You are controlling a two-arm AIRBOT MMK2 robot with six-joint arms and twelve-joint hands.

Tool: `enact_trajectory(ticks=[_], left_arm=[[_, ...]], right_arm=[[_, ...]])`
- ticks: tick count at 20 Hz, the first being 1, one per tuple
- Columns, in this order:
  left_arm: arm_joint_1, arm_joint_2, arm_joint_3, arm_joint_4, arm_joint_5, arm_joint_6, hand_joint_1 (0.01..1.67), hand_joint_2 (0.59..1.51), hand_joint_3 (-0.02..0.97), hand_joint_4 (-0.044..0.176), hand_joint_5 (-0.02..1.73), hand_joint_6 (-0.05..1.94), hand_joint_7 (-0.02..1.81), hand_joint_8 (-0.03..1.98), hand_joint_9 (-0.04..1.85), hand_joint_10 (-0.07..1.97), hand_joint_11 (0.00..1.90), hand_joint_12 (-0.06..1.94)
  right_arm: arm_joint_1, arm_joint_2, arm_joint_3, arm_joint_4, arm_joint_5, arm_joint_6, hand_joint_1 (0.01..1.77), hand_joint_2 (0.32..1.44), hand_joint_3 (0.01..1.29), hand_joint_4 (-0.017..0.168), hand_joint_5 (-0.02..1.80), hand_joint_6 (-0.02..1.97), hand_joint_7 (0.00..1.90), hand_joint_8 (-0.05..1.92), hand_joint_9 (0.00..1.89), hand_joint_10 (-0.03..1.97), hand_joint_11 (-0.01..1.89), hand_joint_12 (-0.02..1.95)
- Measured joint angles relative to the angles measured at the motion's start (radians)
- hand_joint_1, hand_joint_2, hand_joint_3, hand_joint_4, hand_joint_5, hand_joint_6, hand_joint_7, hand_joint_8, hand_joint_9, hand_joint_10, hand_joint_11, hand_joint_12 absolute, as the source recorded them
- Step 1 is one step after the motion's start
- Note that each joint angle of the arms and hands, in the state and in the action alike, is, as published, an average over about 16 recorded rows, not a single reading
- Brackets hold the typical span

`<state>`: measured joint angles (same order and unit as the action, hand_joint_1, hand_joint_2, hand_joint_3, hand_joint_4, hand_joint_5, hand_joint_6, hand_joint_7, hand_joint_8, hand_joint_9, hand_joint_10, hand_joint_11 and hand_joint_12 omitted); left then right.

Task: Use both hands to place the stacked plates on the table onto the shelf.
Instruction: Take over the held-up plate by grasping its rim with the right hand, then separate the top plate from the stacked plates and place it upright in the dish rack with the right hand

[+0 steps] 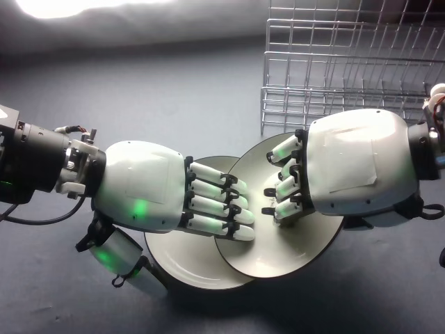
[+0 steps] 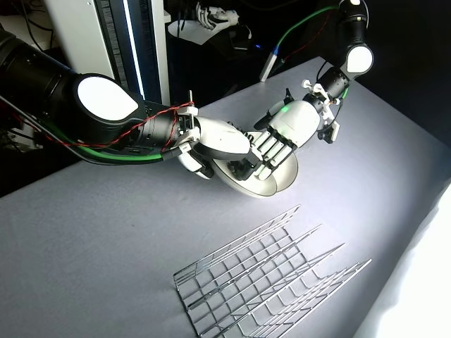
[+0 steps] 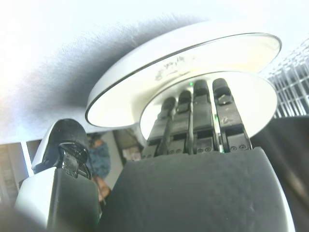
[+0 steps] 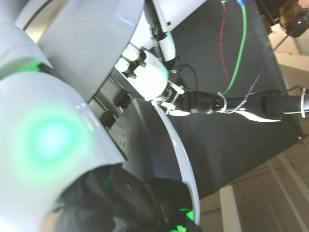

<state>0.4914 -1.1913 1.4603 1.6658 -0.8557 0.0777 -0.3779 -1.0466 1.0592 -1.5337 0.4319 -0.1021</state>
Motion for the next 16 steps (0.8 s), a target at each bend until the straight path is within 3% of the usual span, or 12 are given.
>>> enact_trajectory(ticks=[5,8,12,16], left_arm=[[-0.022,0.029,-0.015,-0.005,0.012,-0.024,0.02,1.211,0.009,0.0,0.05,-0.02,0.08,0.0,0.09,0.01,0.04,0.08],[-0.045,0.059,-0.033,-0.01,0.02,-0.04,0.02,1.211,0.01,0.002,0.06,-0.01,0.1,0.0,0.09,0.01,0.04,0.08],[-0.083,0.115,-0.066,-0.013,0.031,-0.058,0.02,1.211,0.01,0.004,0.09,0.0,0.12,0.01,0.1,0.01,0.04,0.08],[-0.126,0.184,-0.099,-0.011,0.044,-0.071,0.02,1.211,0.009,0.002,0.09,0.01,0.12,0.01,0.1,0.01,0.04,0.09]], right_arm=[[0.004,0.005,-0.003,0.01,0.007,-0.002,1.19,1.07,0.01,-0.002,0.66,0.45,0.73,0.61,0.78,1.08,0.5,1.63],[0.012,0.012,-0.009,0.024,0.008,-0.002,1.19,1.07,0.01,0.002,0.66,0.56,0.73,0.76,0.8,1.09,0.51,1.64],[0.031,0.023,-0.022,0.05,0.004,-0.001,1.19,1.06,0.01,0.005,0.67,0.73,0.75,0.94,0.81,1.04,0.5,1.64],[0.056,0.036,-0.04,0.084,-0.006,0.0,1.21,1.06,0.01,0.006,0.69,0.87,0.77,1.02,0.81,1.13,0.5,1.64]])
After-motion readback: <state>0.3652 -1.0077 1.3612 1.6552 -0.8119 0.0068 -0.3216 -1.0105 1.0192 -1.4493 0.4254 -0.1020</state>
